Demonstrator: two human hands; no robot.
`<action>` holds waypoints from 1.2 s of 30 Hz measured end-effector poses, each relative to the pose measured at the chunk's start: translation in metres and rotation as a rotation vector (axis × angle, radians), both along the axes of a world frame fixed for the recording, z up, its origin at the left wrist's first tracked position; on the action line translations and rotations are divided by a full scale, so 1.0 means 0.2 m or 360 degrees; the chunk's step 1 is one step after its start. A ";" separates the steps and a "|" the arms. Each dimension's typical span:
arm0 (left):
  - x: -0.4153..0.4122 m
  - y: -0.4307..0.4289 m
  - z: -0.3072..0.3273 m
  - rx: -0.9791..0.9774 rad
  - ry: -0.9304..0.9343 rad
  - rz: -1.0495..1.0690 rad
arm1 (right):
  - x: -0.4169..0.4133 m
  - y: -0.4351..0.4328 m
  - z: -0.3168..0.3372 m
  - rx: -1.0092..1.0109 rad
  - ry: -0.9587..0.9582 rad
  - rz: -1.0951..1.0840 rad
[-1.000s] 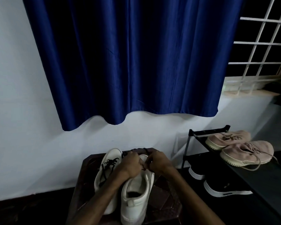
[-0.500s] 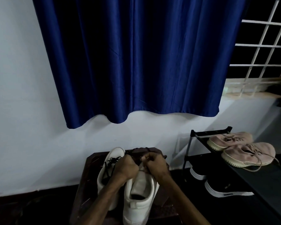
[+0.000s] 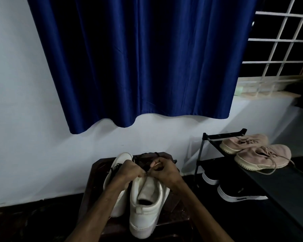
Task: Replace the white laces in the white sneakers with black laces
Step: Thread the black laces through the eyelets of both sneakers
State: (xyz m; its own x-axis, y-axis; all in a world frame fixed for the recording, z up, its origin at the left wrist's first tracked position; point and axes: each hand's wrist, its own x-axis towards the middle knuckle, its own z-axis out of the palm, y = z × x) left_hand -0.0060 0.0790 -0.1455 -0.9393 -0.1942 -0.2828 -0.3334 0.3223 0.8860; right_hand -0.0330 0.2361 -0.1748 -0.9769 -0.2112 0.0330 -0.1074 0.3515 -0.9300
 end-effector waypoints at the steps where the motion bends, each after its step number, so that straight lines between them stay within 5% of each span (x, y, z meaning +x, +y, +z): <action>1: 0.00 0.00 0.00 0.0019 -0.0001 0.0010 | 0.01 -0.01 0.00 0.0011 0.0032 -0.0022; 16: 0.03 0.01 -0.02 -0.0200 0.0112 0.0184 | 0.01 -0.07 0.09 0.0261 0.0192 0.0069; 36: 0.08 -0.02 0.03 0.0120 -0.0048 -0.0035 | -0.03 -0.05 0.02 0.0352 0.0390 -0.0072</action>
State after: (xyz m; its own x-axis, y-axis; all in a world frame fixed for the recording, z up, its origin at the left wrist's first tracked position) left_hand 0.0090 0.0750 -0.1392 -0.9339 -0.1510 -0.3241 -0.3540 0.2627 0.8976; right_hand -0.0382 0.2263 -0.1699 -0.9542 -0.1961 0.2261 -0.2980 0.5516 -0.7791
